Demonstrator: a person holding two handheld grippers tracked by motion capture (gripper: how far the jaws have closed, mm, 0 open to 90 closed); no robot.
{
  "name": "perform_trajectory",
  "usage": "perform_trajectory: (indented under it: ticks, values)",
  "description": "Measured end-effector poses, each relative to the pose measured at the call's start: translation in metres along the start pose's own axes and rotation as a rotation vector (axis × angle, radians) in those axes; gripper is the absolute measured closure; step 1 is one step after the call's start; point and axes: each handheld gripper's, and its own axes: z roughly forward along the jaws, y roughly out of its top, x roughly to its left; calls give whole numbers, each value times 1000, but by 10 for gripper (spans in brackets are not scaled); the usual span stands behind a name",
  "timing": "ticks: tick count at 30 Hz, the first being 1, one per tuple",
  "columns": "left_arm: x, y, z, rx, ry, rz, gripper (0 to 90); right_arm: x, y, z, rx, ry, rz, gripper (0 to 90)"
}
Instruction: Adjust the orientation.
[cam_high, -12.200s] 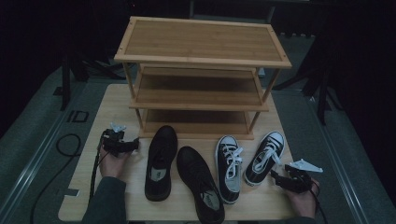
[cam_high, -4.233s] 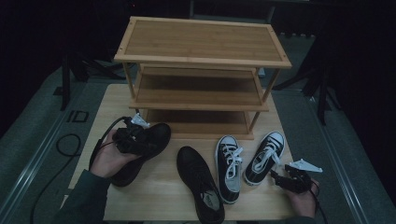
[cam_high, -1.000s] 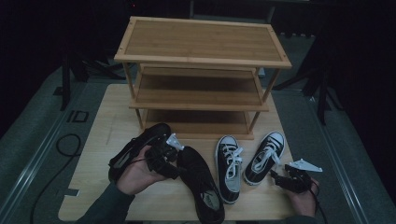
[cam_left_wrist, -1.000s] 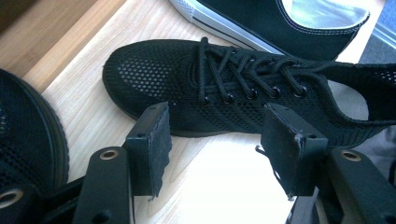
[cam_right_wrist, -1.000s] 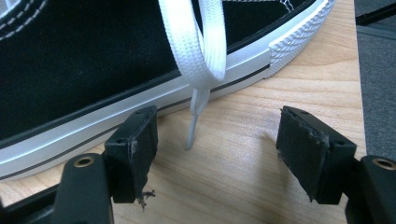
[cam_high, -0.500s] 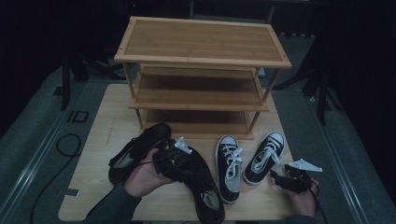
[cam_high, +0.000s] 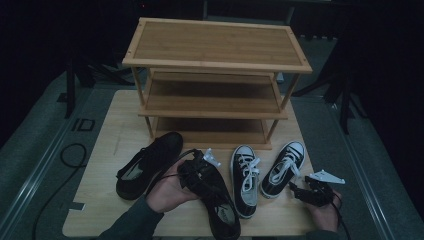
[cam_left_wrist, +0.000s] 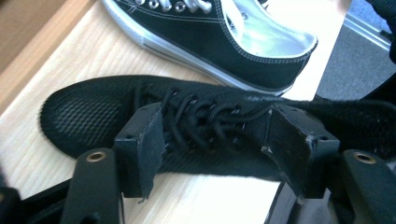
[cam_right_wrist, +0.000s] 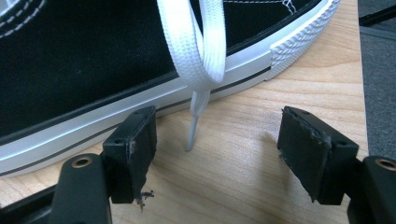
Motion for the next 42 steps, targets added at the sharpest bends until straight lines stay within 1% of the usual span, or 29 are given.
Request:
perform_trajectory:
  ticks: [1,3,5,7,10,11,12,13,15,16,17,19,20,22,23,24,26,28,29,31,36,42]
  values:
    - [0,1,3,9,8,10,356,0,0,0,0,1,0,280]
    - [-2,2,7,14,-2,4,355,0,0,0,0,1,0,279]
    - [-4,2,10,29,15,10,352,0,0,0,0,2,0,279]
    - [-4,0,13,54,22,12,353,0,0,0,0,1,-3,279]
    - [-1,-5,15,59,4,-6,357,0,0,0,0,2,-2,279]
    - [0,-7,14,57,-7,-21,368,0,0,0,0,1,-2,279]
    - [1,-9,13,54,-21,-33,391,0,0,0,0,1,-2,279]
    - [2,-10,12,56,-24,-50,409,0,0,0,0,1,-2,279]
    - [5,-14,12,68,-27,-63,452,0,0,0,0,1,-2,279]
    - [6,-16,11,66,-43,-71,471,0,0,0,0,1,-2,279]
    - [7,-18,11,62,-64,-77,512,0,0,0,0,1,-2,279]
    - [8,-19,11,66,-79,-69,577,0,0,0,0,1,-2,279]
    - [8,-19,10,68,-79,-68,609,0,0,0,0,1,-2,279]
    - [10,-21,6,66,-66,-61,681,0,0,0,0,1,-2,278]
    - [12,-22,3,56,-74,-63,728,0,0,0,0,1,-2,278]
    - [13,-23,1,54,-63,-67,763,0,0,0,0,2,-2,278]
    - [17,-26,-4,51,-45,-70,804,0,0,0,0,1,-2,278]
    - [19,-28,-6,48,-41,-75,834,0,0,0,0,2,-2,278]
    - [22,-32,-10,42,-30,-81,834,0,0,0,0,1,-3,278]
    - [25,-35,-14,43,-10,-76,850,0,0,0,0,1,-2,278]
    - [35,-43,-23,44,47,-78,856,0,0,0,1,1,-2,278]
    - [48,-51,-28,39,110,-103,858,0,0,0,0,1,-3,278]
